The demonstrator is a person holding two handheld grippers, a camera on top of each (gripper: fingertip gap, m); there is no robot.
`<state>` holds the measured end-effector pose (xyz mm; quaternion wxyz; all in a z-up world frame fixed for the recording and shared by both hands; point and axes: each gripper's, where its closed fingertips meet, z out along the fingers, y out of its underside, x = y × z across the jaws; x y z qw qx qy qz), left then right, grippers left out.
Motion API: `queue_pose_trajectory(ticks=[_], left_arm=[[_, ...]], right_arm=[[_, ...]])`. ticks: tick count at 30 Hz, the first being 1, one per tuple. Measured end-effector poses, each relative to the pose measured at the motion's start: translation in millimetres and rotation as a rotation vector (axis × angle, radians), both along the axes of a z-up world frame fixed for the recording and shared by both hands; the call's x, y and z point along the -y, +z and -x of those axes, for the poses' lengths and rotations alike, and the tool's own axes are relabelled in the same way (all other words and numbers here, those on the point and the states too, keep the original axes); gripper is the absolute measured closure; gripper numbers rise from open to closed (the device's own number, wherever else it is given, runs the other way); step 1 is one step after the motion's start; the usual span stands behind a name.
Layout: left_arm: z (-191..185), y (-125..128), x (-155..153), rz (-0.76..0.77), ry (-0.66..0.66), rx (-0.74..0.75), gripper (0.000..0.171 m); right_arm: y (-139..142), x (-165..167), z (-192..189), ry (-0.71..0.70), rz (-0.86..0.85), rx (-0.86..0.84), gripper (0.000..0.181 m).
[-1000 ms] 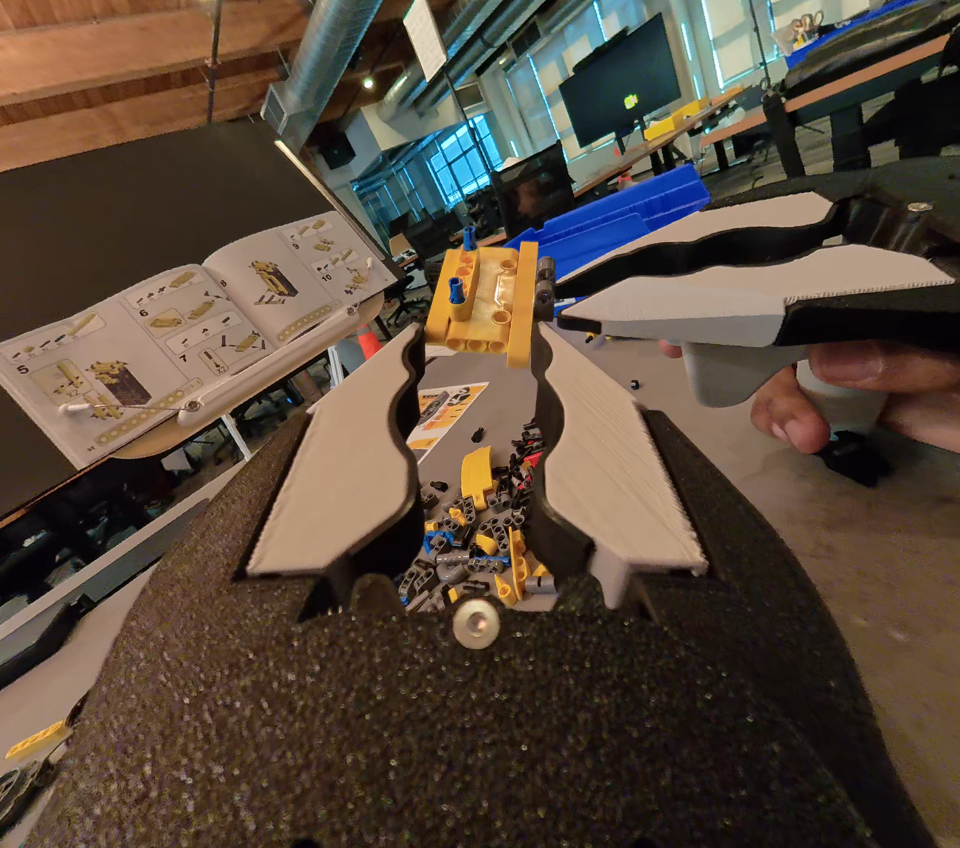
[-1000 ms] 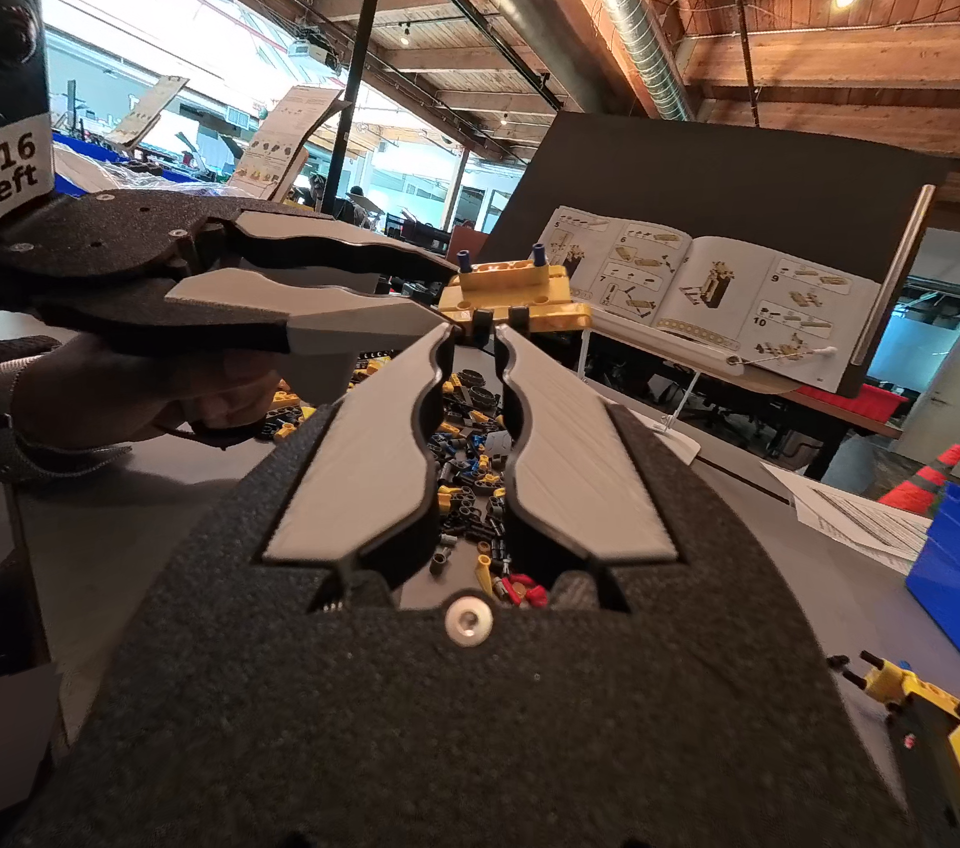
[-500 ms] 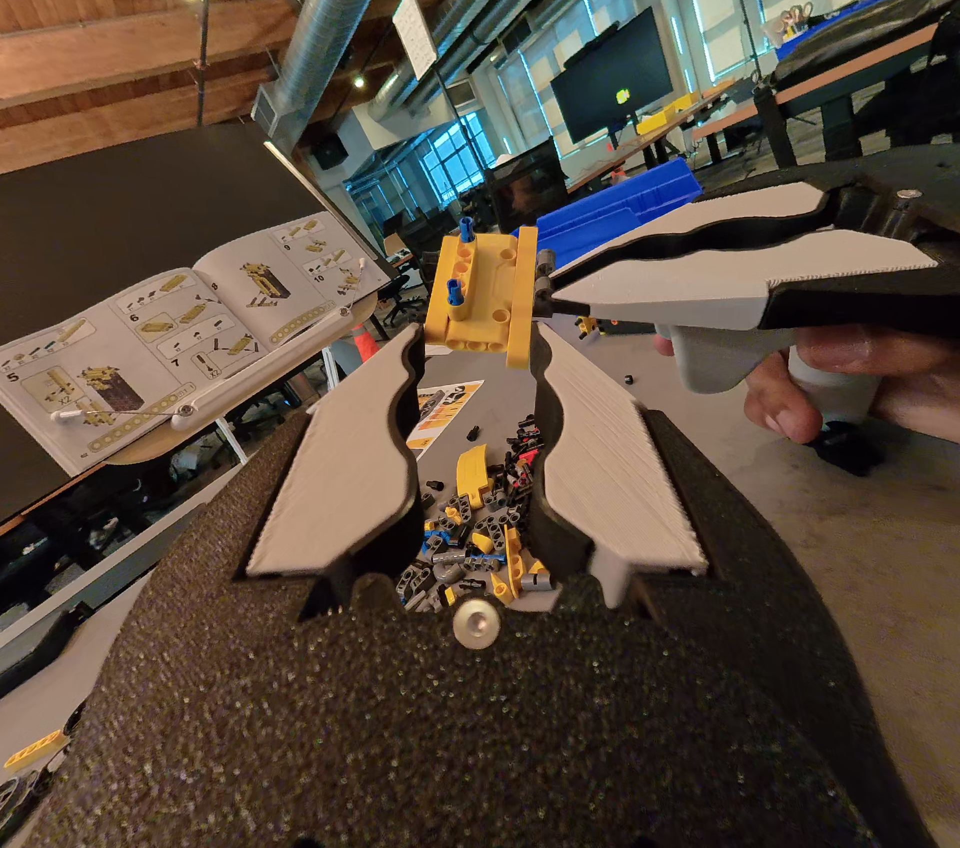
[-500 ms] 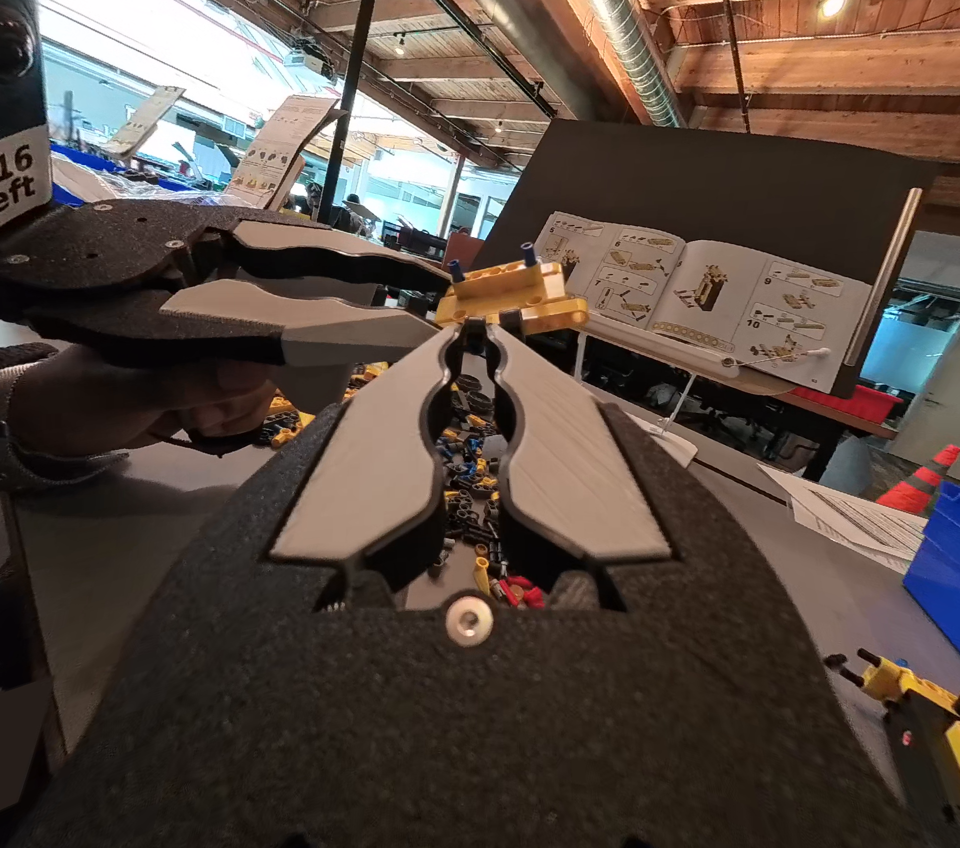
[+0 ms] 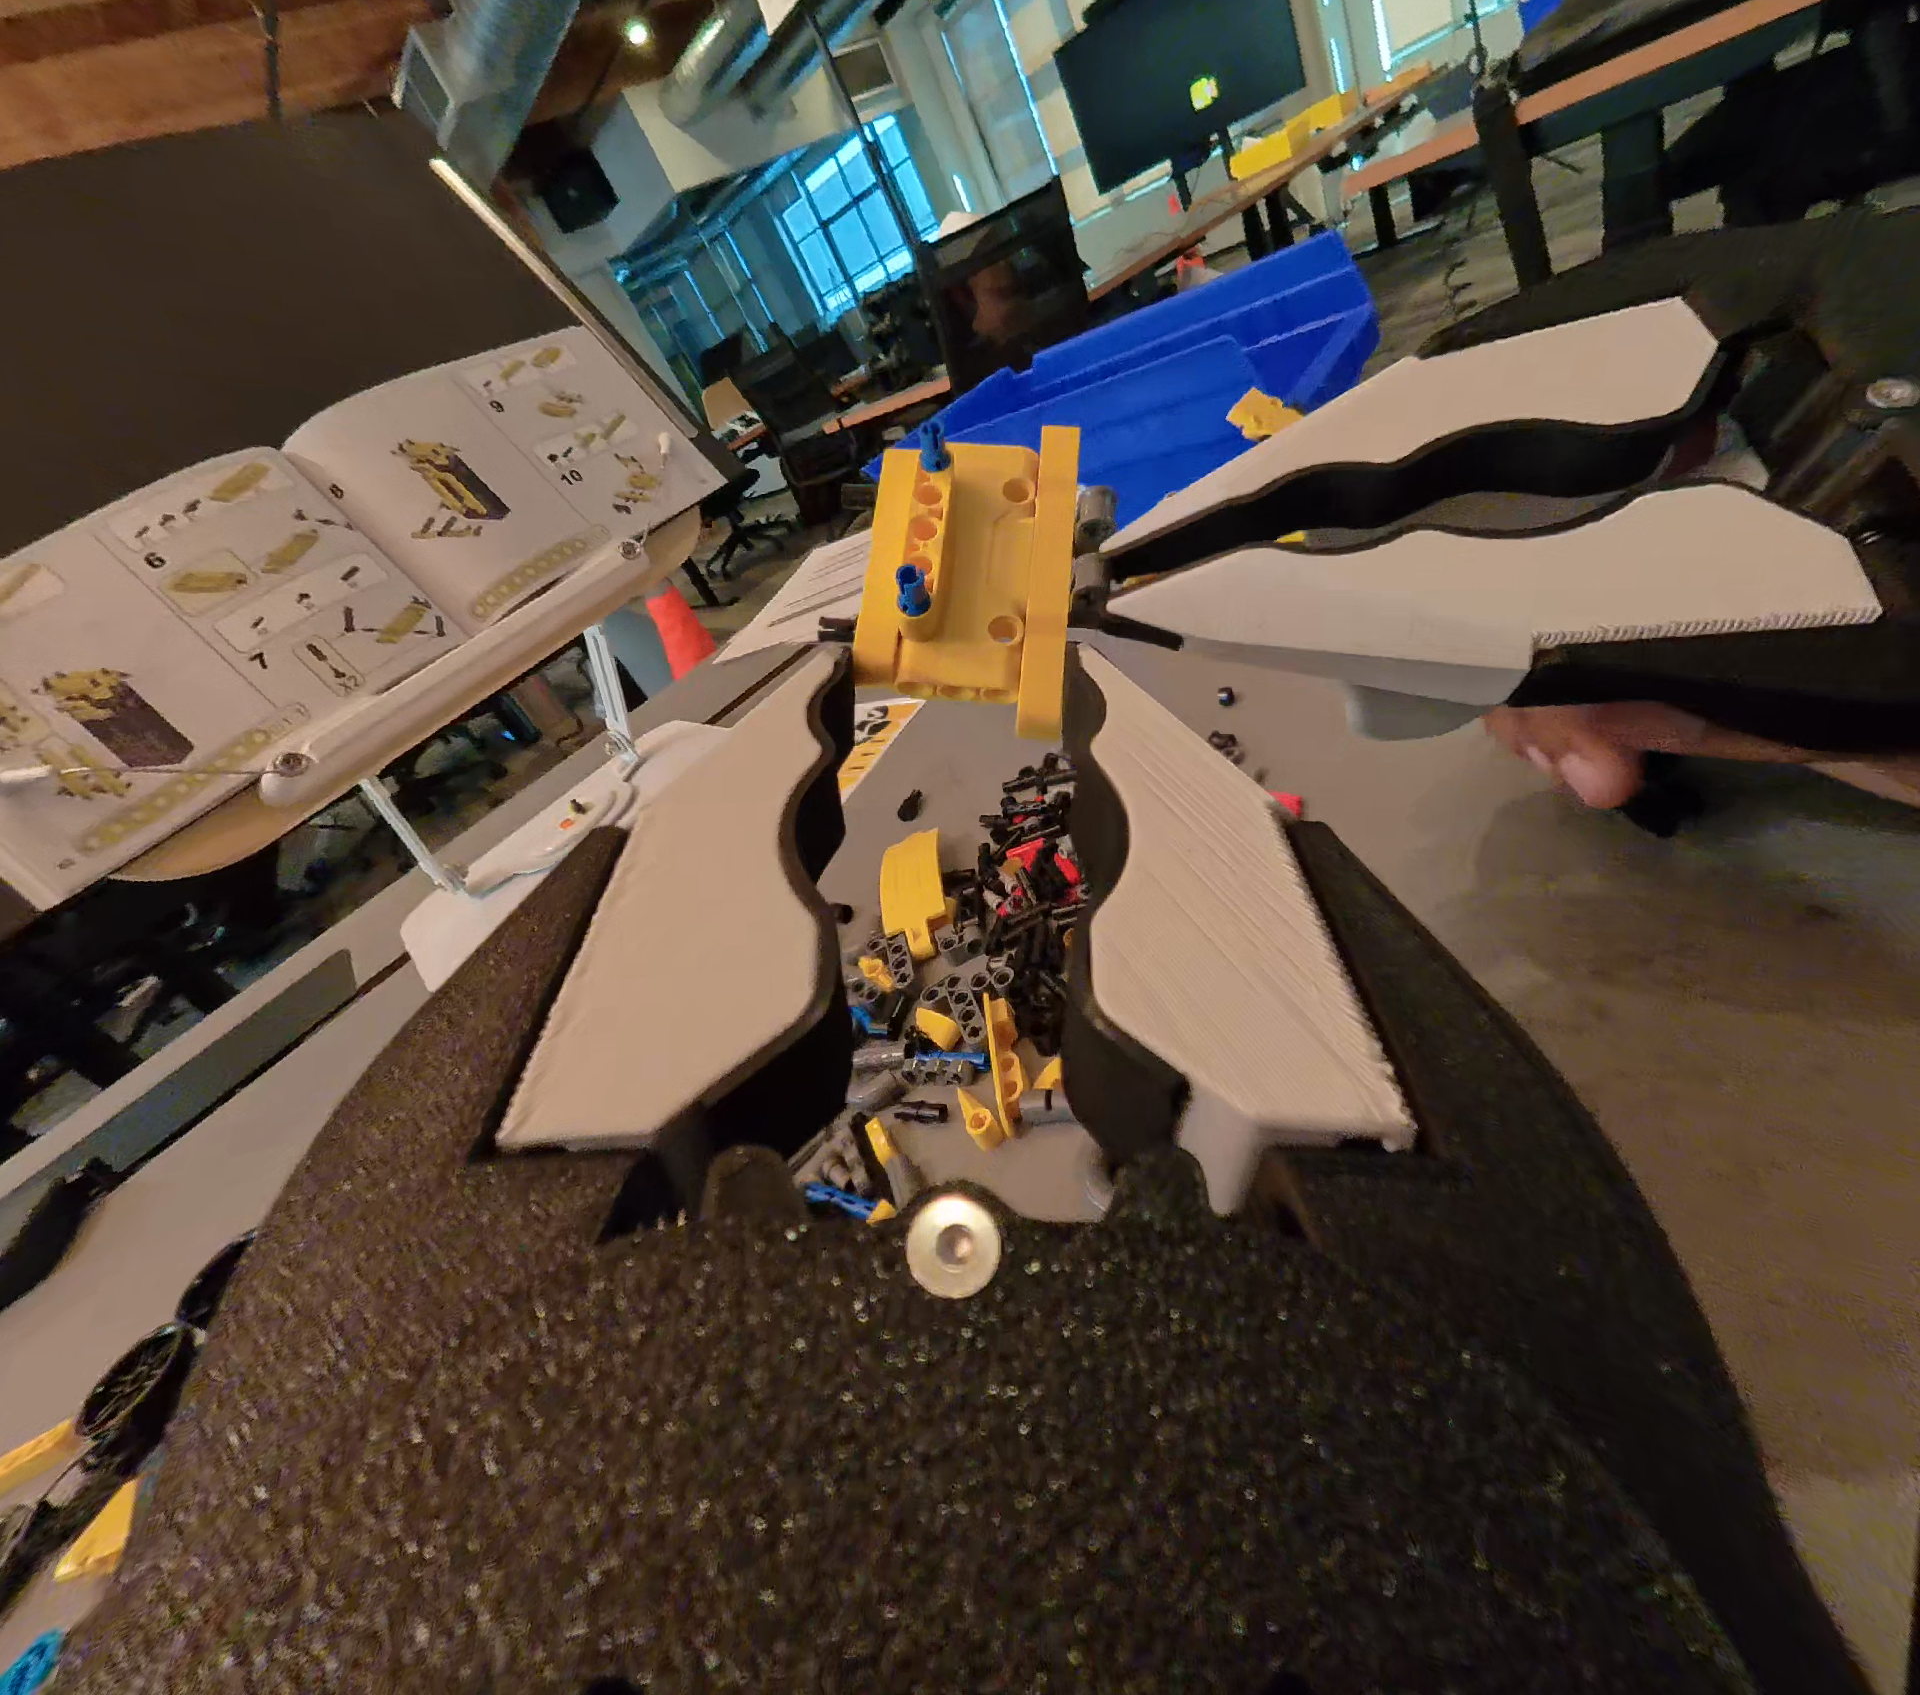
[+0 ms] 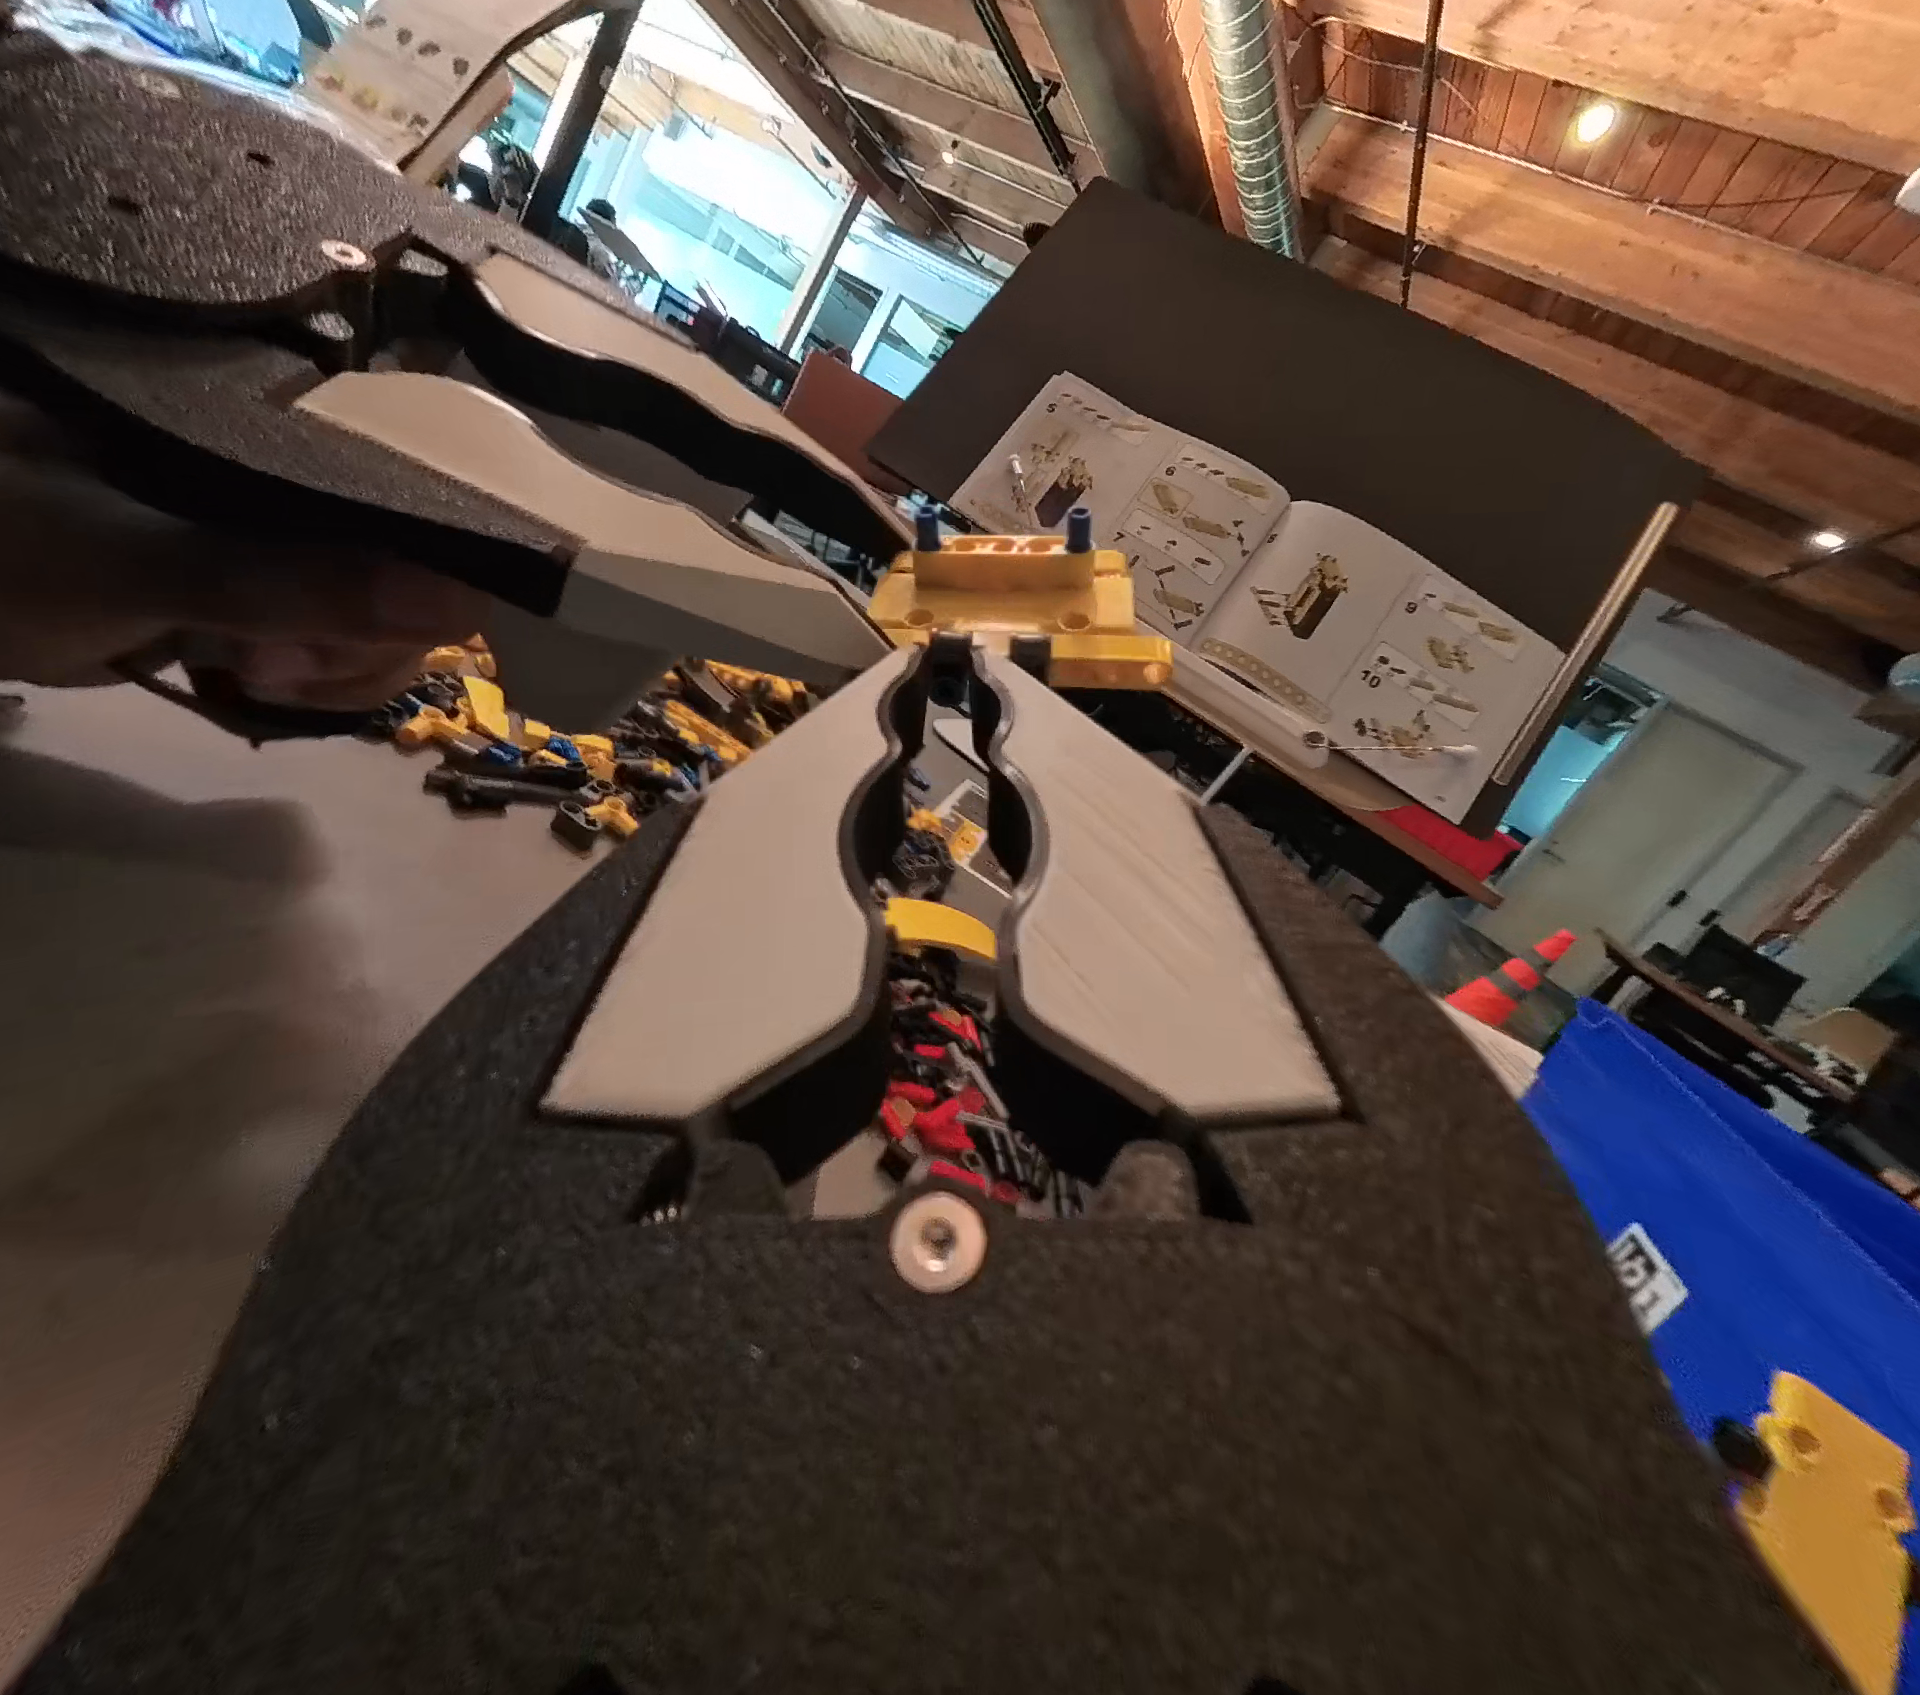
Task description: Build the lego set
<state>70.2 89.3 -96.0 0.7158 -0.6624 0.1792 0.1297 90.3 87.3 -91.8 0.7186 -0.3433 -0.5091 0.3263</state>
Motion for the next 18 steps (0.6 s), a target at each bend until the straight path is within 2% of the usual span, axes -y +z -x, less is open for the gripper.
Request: queue_pose_trajectory(ticks=[18], left_arm=[[-0.4,-3.0,-1.2,0.005,0.009,-0.021,0.132]], right_arm=[[-4.7,-1.0,-0.3,-0.058,-0.114,0.018,0.174]])
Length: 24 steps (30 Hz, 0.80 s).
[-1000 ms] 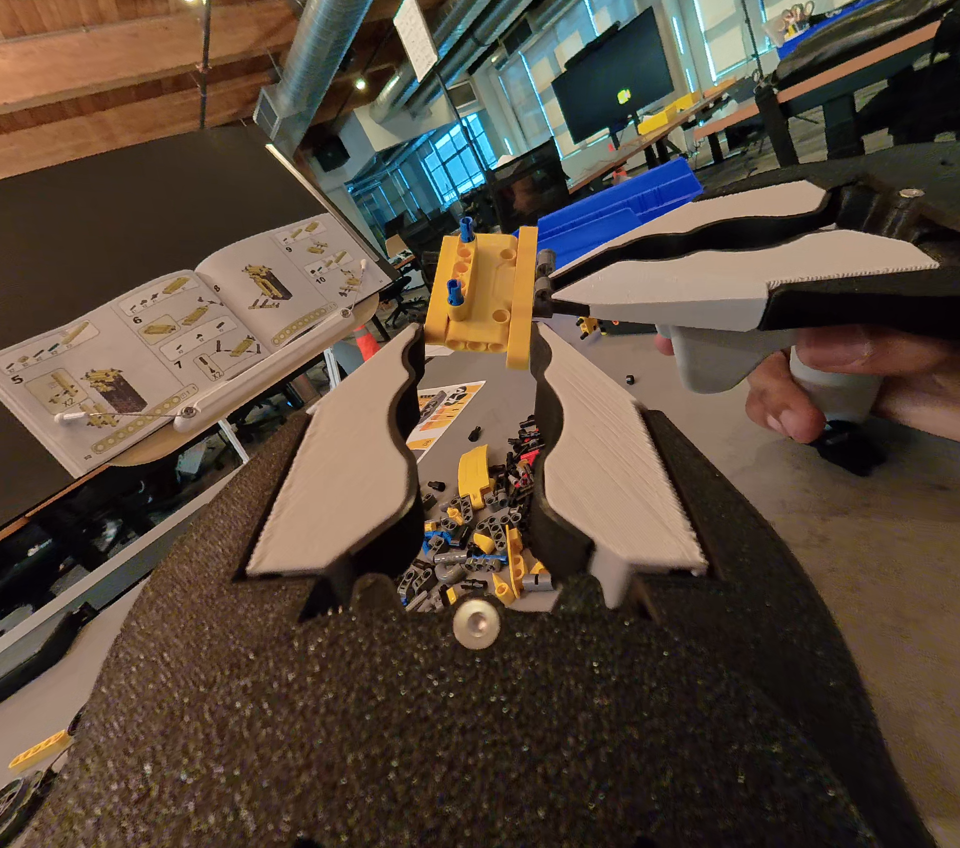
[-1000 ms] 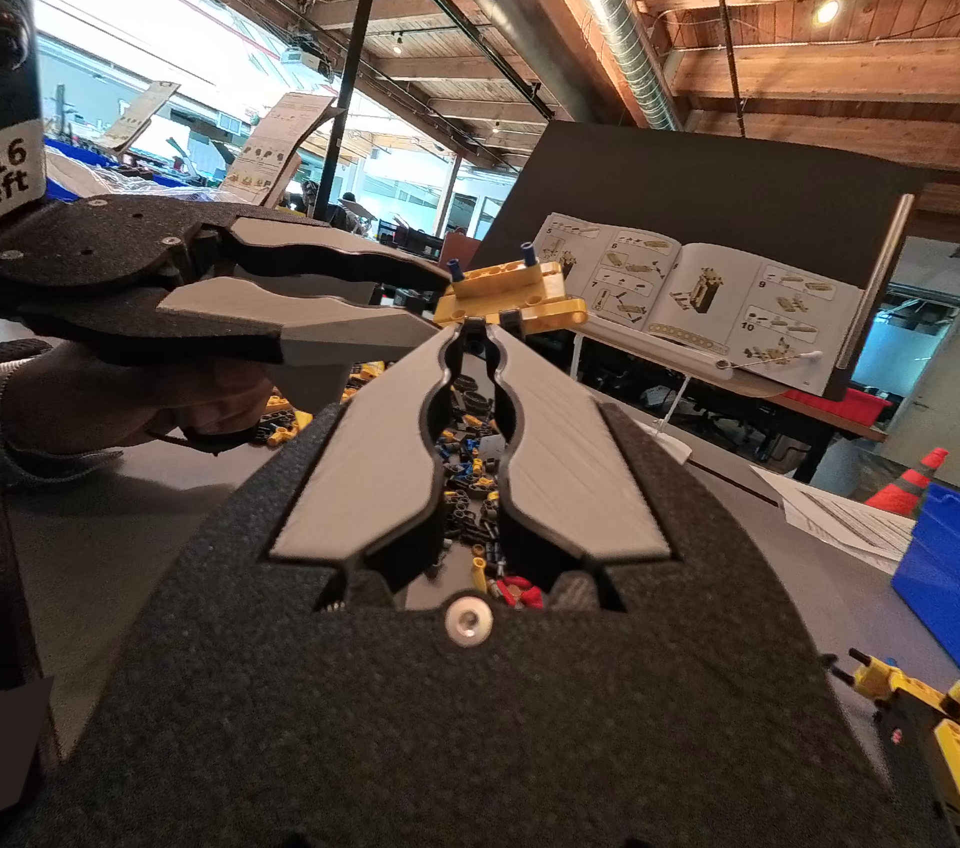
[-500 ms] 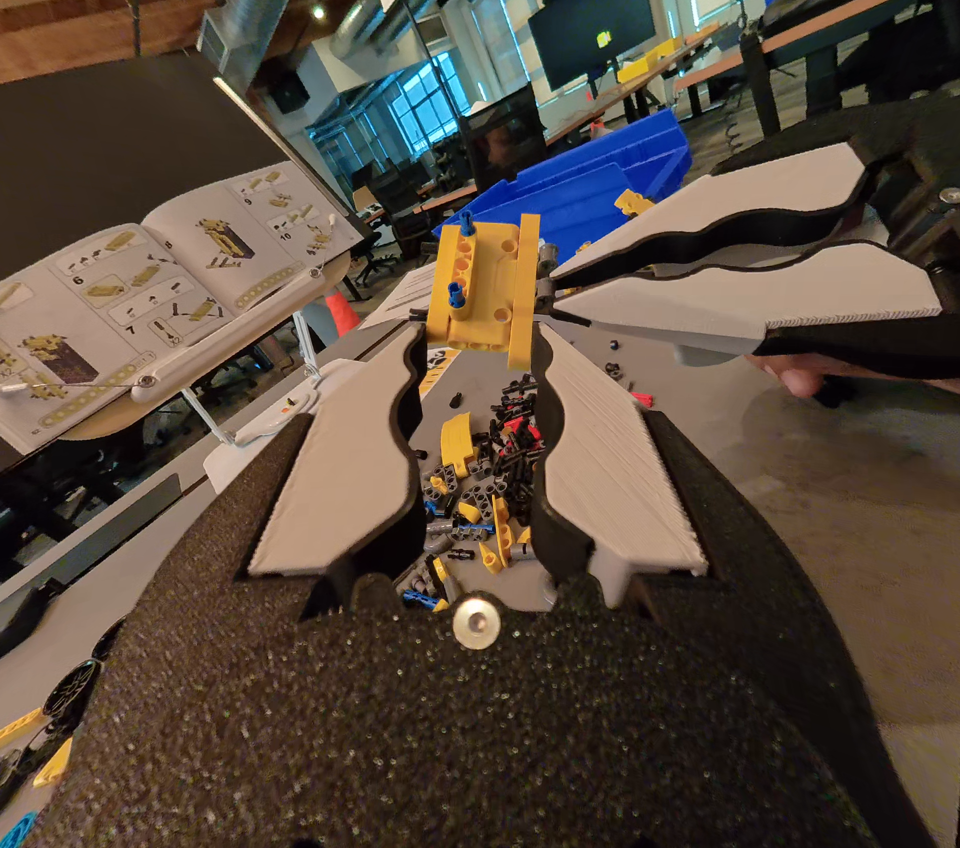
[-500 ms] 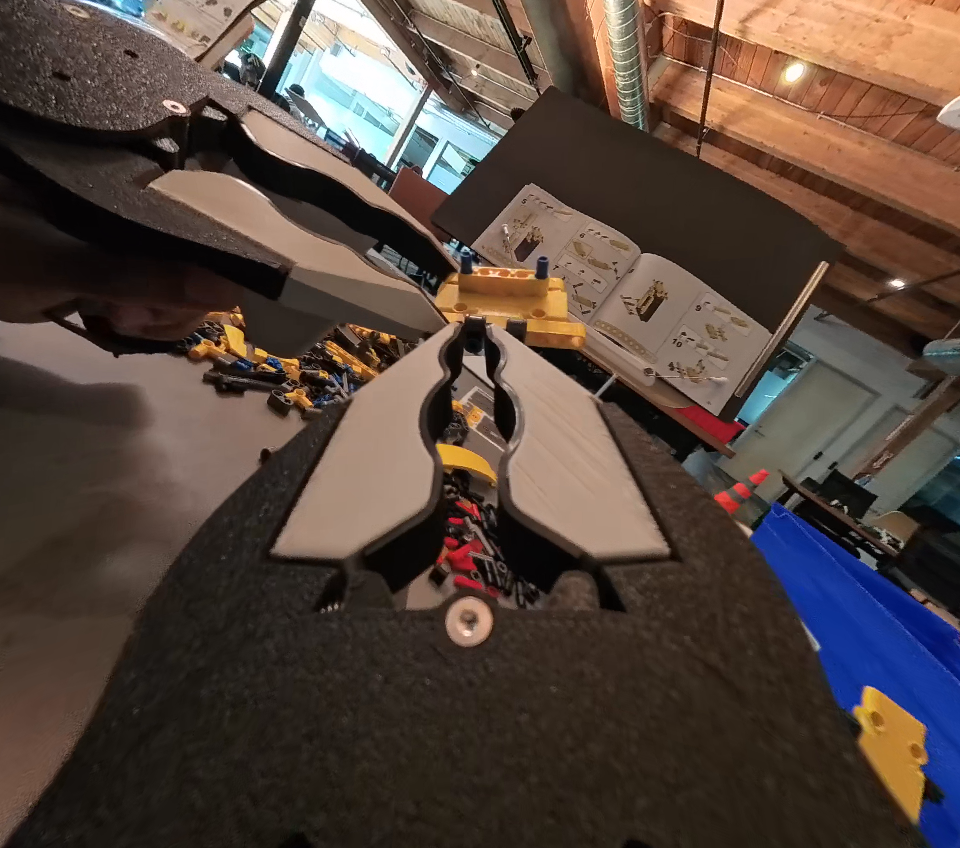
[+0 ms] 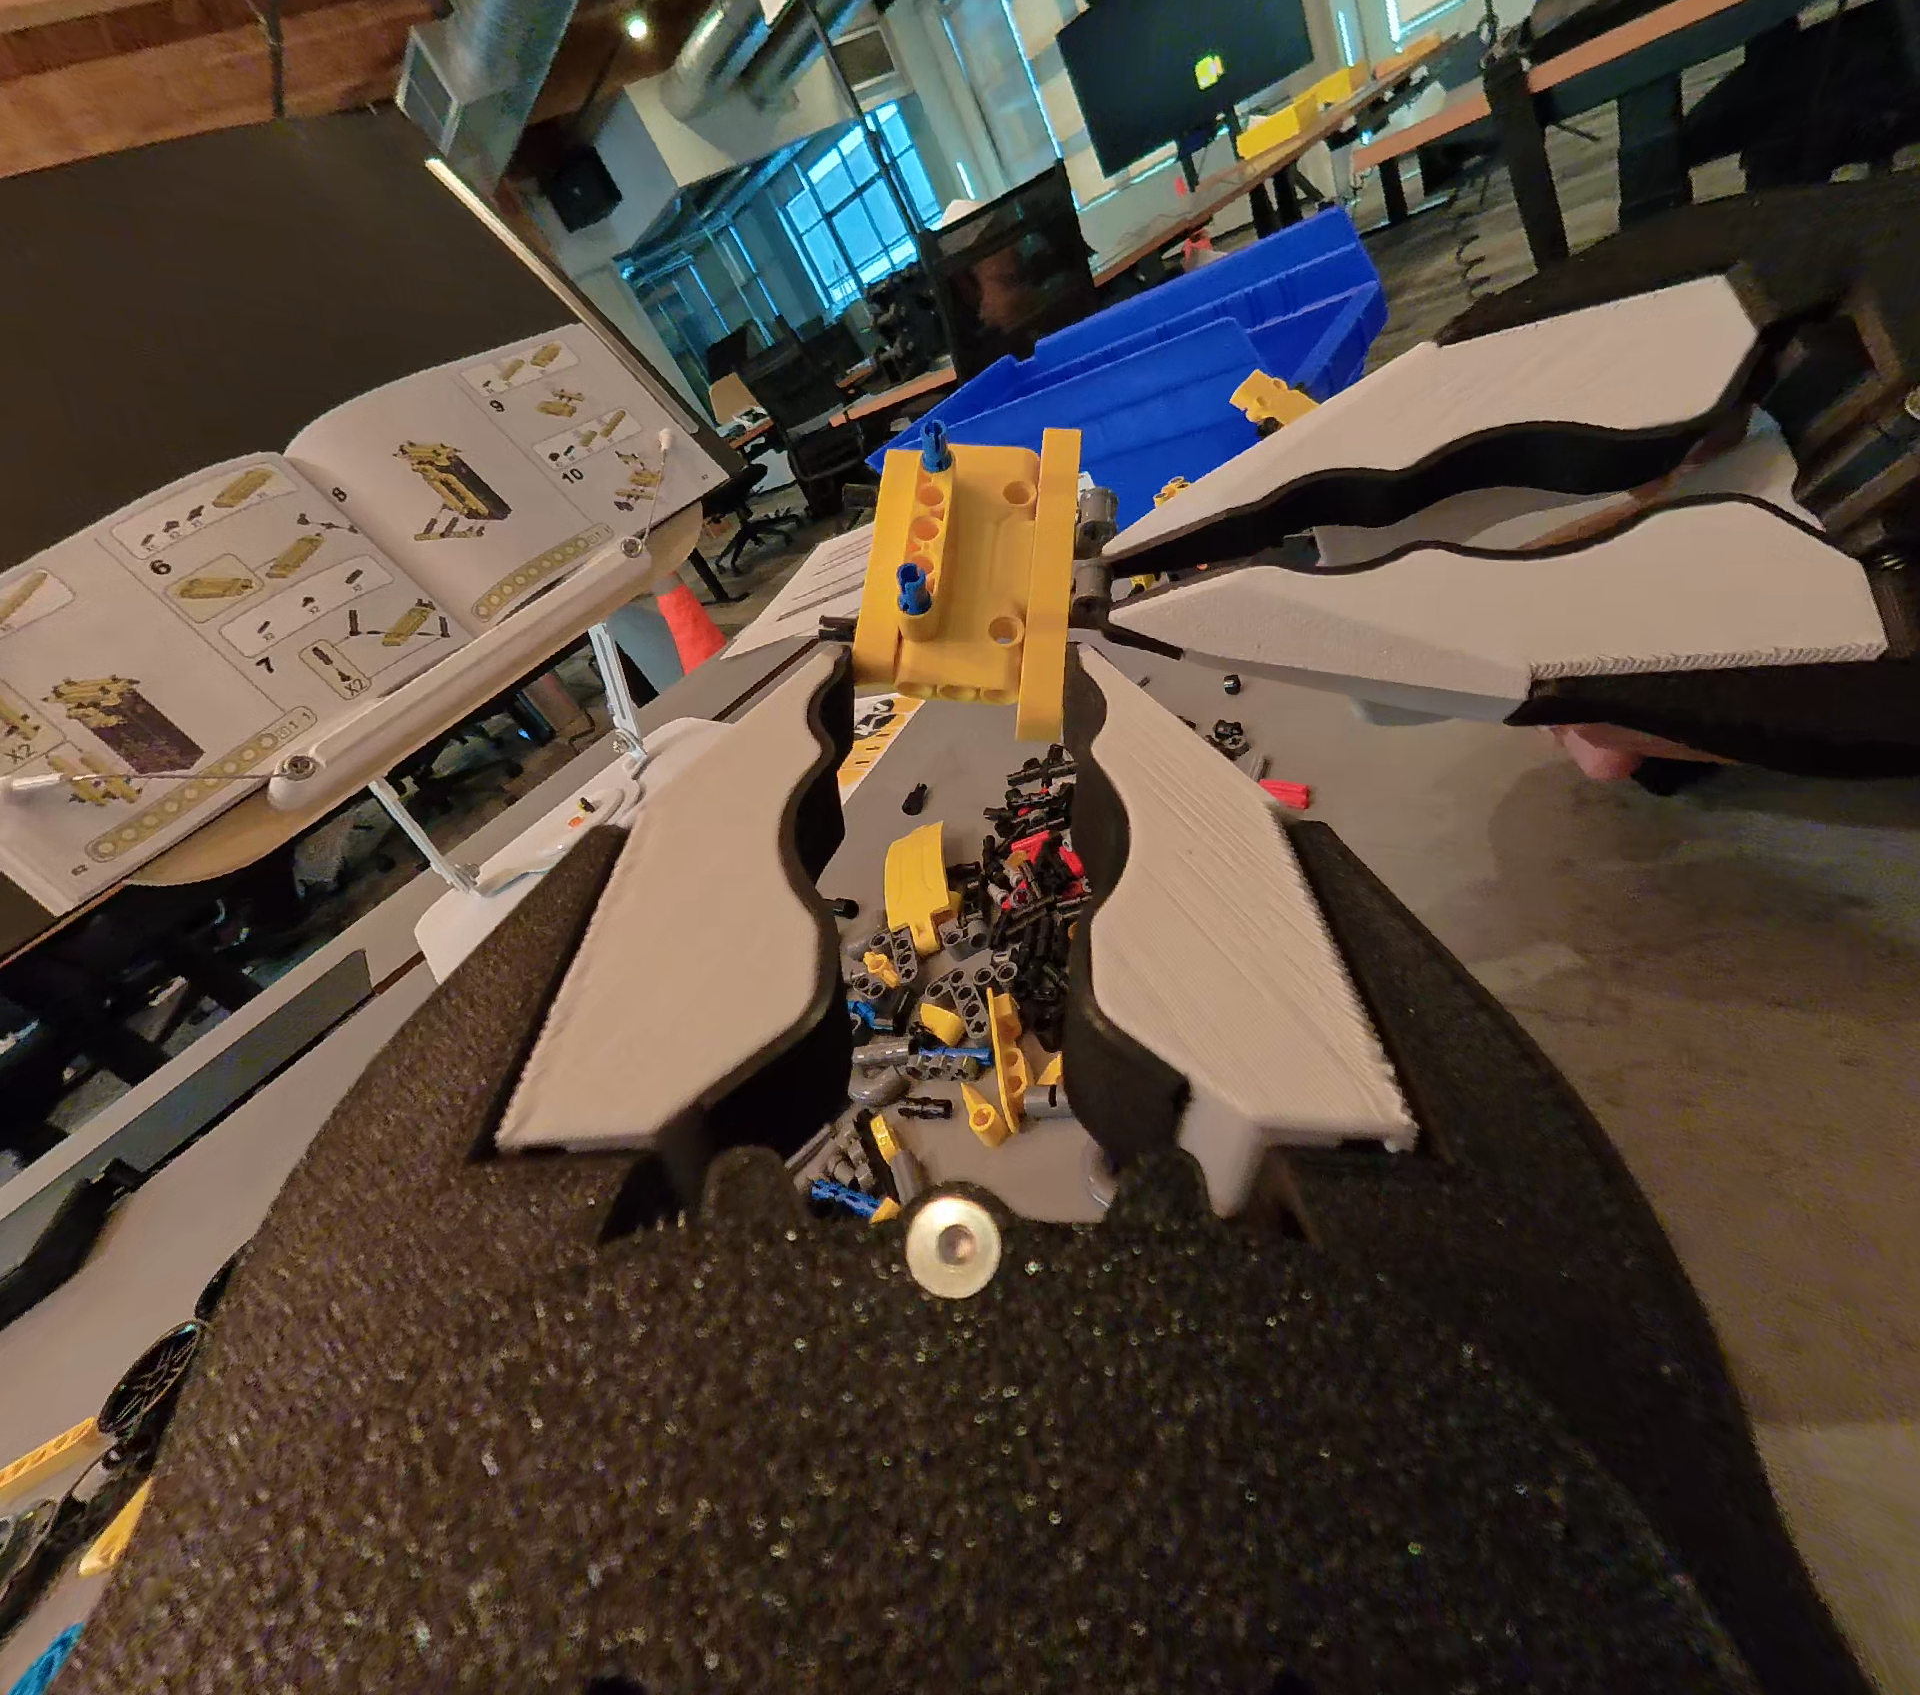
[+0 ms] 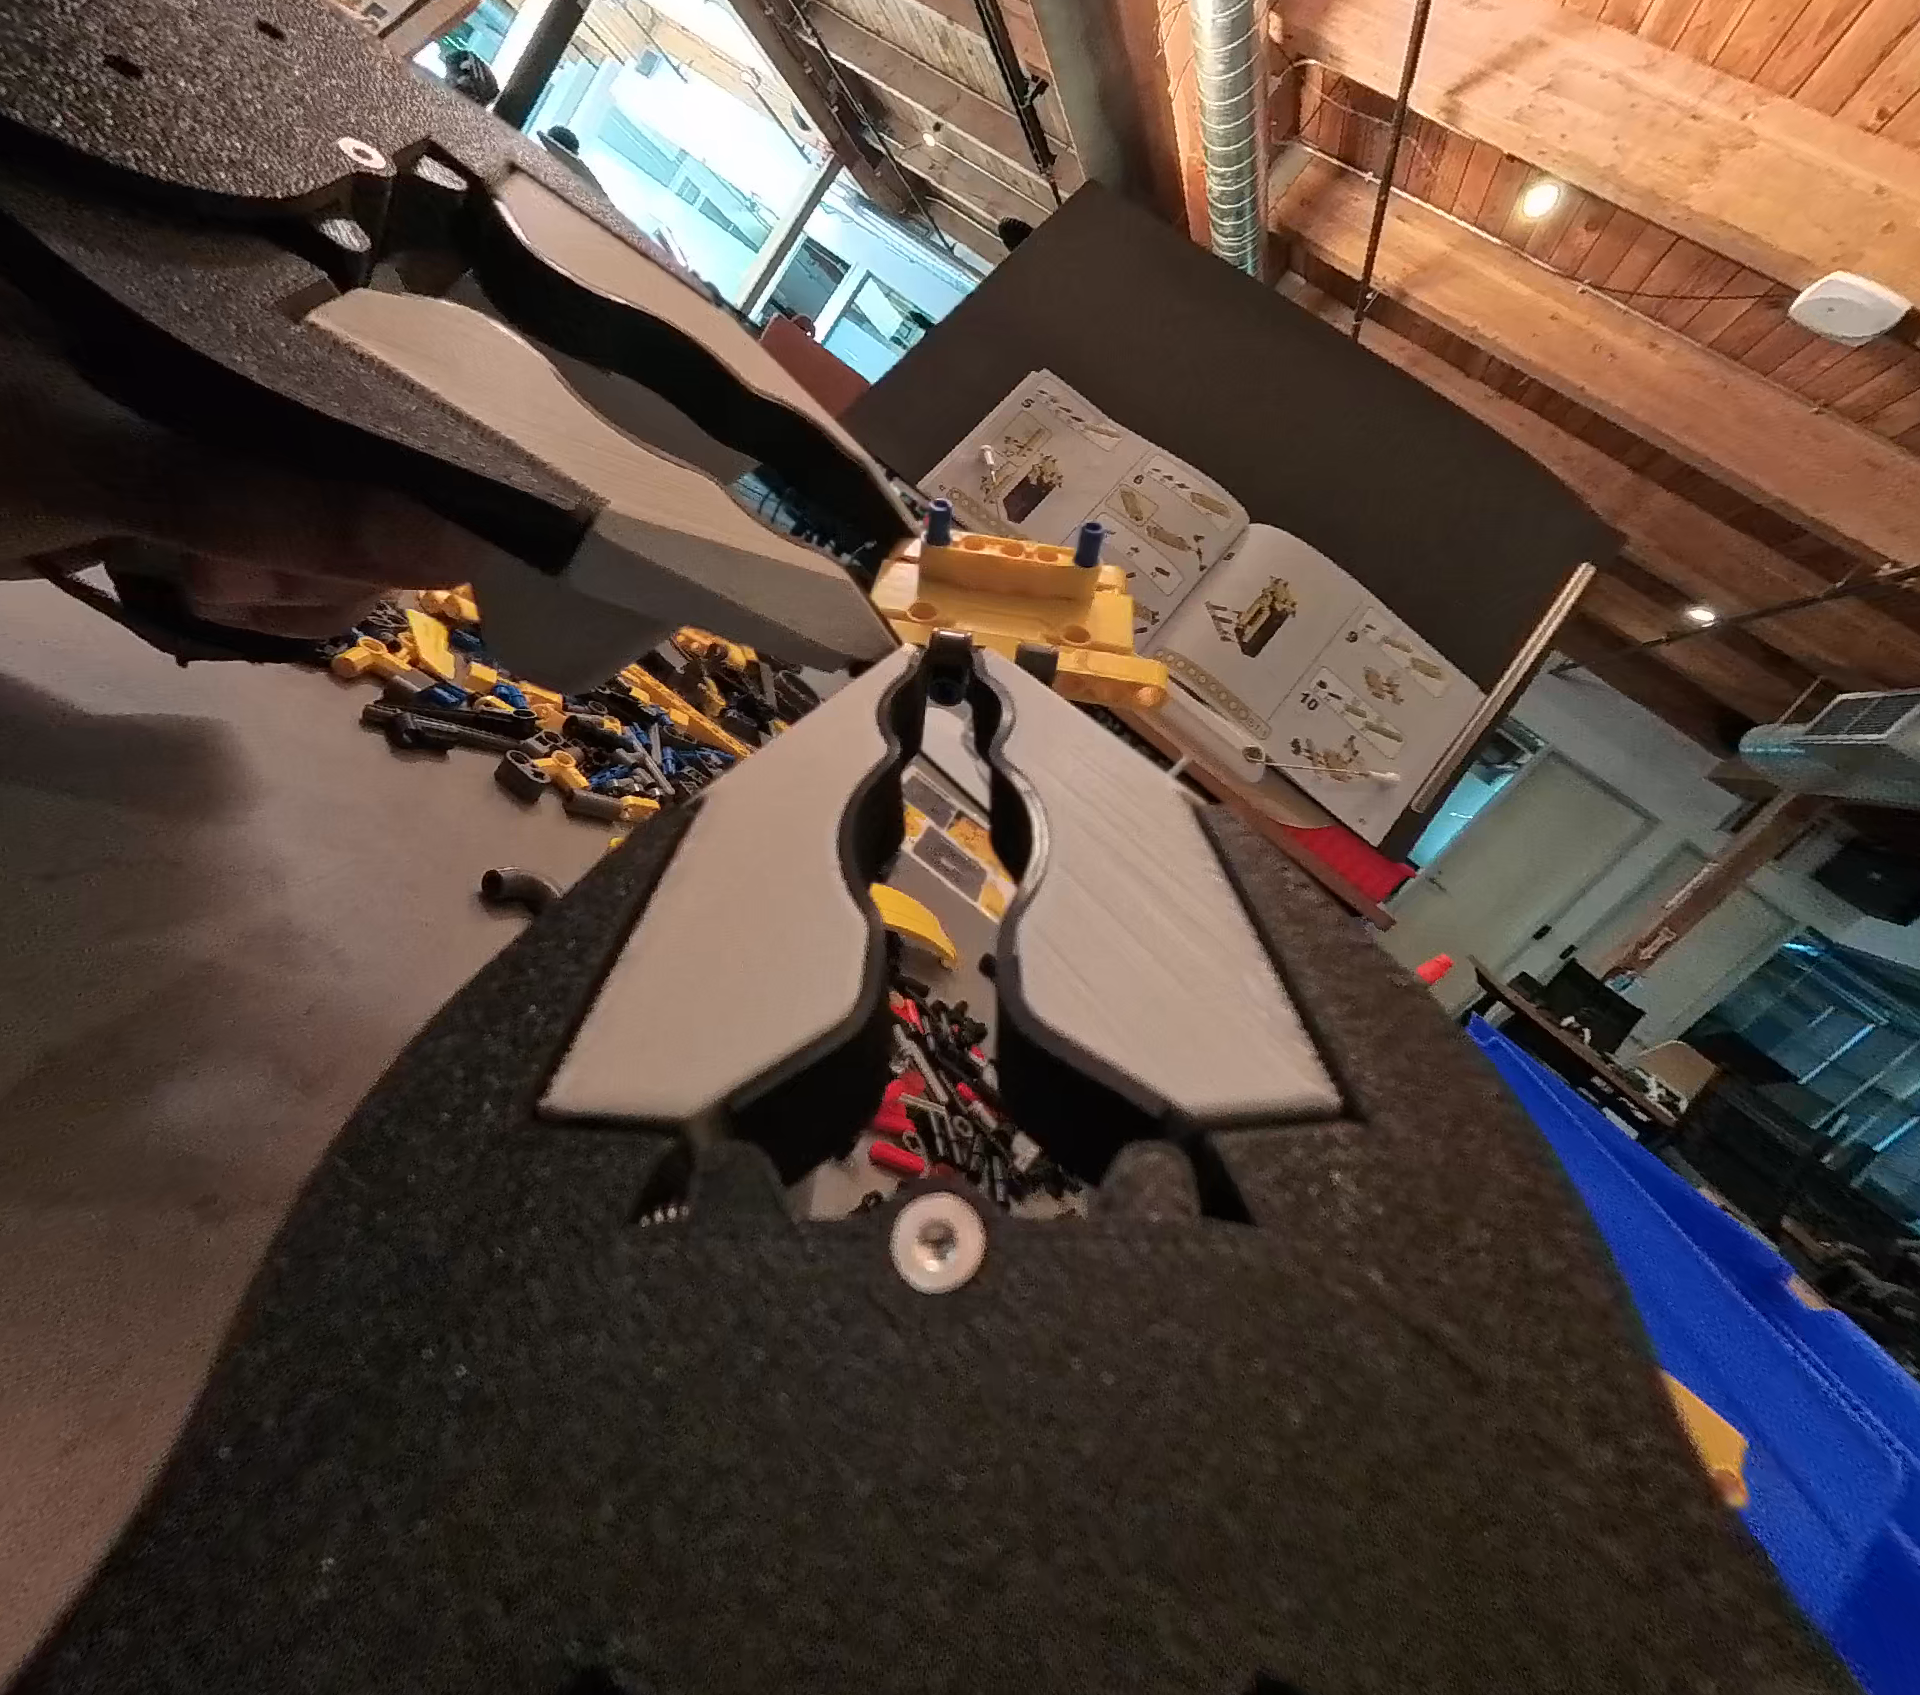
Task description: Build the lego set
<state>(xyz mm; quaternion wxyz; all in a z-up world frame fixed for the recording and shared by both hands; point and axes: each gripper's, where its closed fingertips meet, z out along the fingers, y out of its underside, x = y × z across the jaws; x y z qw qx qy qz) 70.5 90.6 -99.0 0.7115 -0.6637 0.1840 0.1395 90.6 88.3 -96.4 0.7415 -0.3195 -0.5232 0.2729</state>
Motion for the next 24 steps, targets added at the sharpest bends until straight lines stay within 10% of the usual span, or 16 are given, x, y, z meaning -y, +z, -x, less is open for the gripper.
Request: queue_pose_trajectory(ticks=[14,19,24], left_arm=[[2,0,1,0.004,-0.029,0.045,0.132],[-17,7,11,-0.012,-0.209,0.110,0.132],[-39,14,26,-0.017,-0.411,0.181,0.132]], right_arm=[[21,-23,-24,0.139,0.284,-0.164,0.164],[26,-22,-34,0.410,0.473,-0.168,0.123],[32,4,-52,0.773,0.644,-0.131,0.123]])
